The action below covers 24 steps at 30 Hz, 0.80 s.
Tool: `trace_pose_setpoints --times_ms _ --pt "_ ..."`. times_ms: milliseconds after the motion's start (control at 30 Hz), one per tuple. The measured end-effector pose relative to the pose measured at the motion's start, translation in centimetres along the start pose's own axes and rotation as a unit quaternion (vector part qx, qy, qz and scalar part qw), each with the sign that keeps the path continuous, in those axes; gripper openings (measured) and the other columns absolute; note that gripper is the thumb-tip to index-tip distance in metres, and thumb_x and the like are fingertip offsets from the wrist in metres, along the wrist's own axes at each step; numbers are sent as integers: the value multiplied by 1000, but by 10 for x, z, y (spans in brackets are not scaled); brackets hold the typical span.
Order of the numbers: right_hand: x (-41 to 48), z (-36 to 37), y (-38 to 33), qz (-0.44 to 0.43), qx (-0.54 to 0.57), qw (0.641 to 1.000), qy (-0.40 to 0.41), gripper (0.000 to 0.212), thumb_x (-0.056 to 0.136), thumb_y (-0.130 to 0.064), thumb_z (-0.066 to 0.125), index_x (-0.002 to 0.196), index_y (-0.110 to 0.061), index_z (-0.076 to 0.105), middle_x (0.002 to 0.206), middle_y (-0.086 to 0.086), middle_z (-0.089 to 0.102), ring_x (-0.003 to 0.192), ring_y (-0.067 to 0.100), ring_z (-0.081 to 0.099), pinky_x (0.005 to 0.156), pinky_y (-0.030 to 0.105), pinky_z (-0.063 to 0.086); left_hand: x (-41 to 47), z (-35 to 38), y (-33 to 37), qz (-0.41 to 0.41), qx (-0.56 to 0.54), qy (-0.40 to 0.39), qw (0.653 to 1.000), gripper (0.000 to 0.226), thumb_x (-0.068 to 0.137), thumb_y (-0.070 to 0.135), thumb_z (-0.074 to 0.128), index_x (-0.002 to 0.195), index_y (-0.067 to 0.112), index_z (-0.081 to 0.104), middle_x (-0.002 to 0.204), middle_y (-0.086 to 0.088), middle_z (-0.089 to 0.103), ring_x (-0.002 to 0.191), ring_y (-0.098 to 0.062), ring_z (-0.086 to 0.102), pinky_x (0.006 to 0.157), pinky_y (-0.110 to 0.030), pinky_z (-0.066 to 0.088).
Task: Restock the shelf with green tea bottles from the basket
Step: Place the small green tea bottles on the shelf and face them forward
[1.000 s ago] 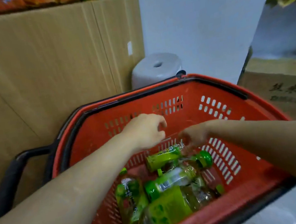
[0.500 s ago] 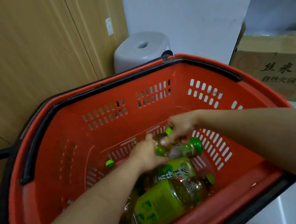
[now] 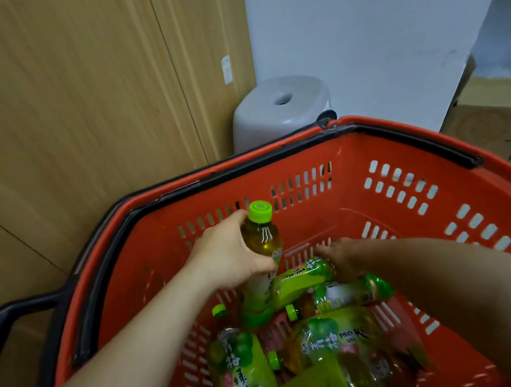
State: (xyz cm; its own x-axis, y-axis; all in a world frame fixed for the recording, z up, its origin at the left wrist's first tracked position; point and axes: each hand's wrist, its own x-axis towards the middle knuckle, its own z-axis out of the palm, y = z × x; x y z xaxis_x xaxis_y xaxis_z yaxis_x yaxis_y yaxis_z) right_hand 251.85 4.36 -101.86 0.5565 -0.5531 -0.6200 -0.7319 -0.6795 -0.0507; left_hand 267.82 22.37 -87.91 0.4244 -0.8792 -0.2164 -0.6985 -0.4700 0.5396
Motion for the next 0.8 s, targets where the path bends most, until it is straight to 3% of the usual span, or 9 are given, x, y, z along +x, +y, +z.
trace_pose_setpoints --times_ms 100,267,400,567,633,800 --pt "9 -5 -8 6 20 1000 -7 94 73 -49 73 146 -29 17 144 18 35 128 38 42 100 45 45 6 -4 -2 8 -47 15 999 90 36 52 72 122 35 53 108 9 67 97 -19 64 88 -39 53" --pt "15 -11 -16 2 55 998 -9 101 70 -51 77 149 -30 17 150 17 19 133 41 36 103 50 44 6 -13 -3 14 -61 40 997 81 37 48 74 115 35 56 104 8 68 95 -20 65 86 -40 53" --pt "18 -7 -19 -6 57 998 -34 91 81 -42 70 148 -30 10 149 17 38 117 34 54 94 45 50 7 -16 -6 14 -98 40 994 71 43 38 83 109 34 57 100 9 69 92 -18 66 87 -41 53" --pt "15 -11 -16 -4 65 998 -13 91 69 -47 79 140 -27 26 142 15 33 126 38 43 99 49 46 10 -14 -7 27 -94 32 995 80 39 43 80 114 35 56 102 10 69 93 -17 66 88 -41 53" --pt "15 -15 -11 -7 113 994 -8 91 62 -50 83 137 -28 35 142 13 33 127 39 43 100 49 47 11 -15 -7 29 -90 34 995 82 35 46 78 114 36 56 101 11 69 93 -16 66 88 -41 53" --pt "3 -31 -9 -55 291 955 -25 96 61 -49 81 139 -8 43 147 12 43 131 30 47 109 45 39 16 -15 -9 31 -90 53 994 86 34 48 77 117 38 54 103 9 68 95 -19 65 88 -40 53"
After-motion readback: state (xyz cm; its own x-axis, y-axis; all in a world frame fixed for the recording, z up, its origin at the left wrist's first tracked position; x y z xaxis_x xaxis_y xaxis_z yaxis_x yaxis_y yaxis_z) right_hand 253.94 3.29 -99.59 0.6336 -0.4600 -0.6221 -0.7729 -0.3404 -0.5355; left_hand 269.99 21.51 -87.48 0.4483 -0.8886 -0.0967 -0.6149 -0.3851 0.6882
